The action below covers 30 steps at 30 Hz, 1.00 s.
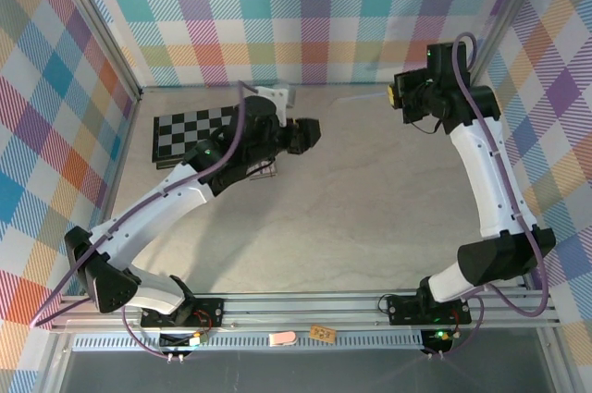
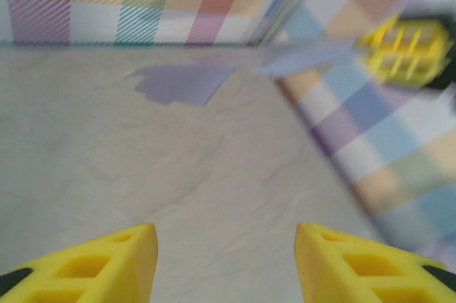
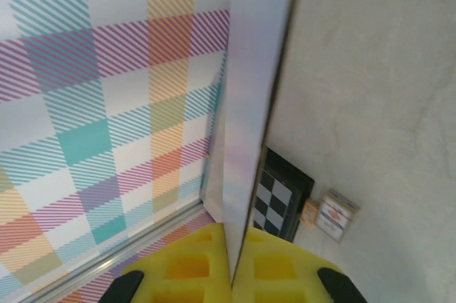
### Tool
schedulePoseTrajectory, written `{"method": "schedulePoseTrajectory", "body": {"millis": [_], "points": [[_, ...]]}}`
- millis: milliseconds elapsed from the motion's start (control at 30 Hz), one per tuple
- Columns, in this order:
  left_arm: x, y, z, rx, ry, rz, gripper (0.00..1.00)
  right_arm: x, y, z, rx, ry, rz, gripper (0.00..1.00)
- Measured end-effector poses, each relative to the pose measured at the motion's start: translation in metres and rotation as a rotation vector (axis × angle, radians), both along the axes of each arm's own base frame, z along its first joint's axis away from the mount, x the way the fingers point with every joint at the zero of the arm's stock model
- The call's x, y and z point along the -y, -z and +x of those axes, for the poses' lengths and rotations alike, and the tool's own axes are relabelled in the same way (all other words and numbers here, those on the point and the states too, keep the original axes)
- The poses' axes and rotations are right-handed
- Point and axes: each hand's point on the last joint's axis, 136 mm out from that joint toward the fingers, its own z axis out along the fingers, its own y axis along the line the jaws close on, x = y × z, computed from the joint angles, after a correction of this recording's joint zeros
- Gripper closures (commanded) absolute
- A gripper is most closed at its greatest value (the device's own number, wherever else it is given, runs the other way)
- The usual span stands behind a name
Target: Fold the paper box
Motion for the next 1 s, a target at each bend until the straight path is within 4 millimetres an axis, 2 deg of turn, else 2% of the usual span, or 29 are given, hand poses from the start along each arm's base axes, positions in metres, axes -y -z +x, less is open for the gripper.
{"method": "schedulePoseTrajectory", "body": {"millis": [100, 167, 400, 600, 867, 967, 1000], "points": [[-0.001, 0.041, 0.001, 0.079, 0.091, 0.176, 0.41, -0.003, -0.001, -0.009, -0.055, -0.028, 0.022, 1.0], [0.001, 0.057, 0.003, 0.109, 0.136, 0.252, 0.41, -0.005, -0.001, -0.013, -0.082, -0.044, 0.039, 1.0], [0.021, 0.067, 0.036, 0.266, 0.17, 0.35, 0.38, -0.007, 0.011, -0.028, -0.176, -0.07, 0.075, 1.0], [0.043, 0.058, 0.056, 0.331, 0.199, 0.35, 0.39, -0.006, 0.014, -0.034, -0.212, -0.082, 0.102, 1.0], [0.054, 0.039, 0.065, 0.389, 0.197, 0.31, 0.39, -0.007, 0.017, -0.04, -0.242, -0.092, 0.119, 1.0], [0.061, 0.035, 0.065, 0.404, 0.227, 0.304, 0.45, -0.007, 0.017, -0.041, -0.25, -0.092, 0.122, 1.0], [0.063, 0.035, 0.065, 0.408, 0.24, 0.303, 0.49, -0.006, 0.018, -0.041, -0.251, -0.091, 0.123, 1.0]]}}
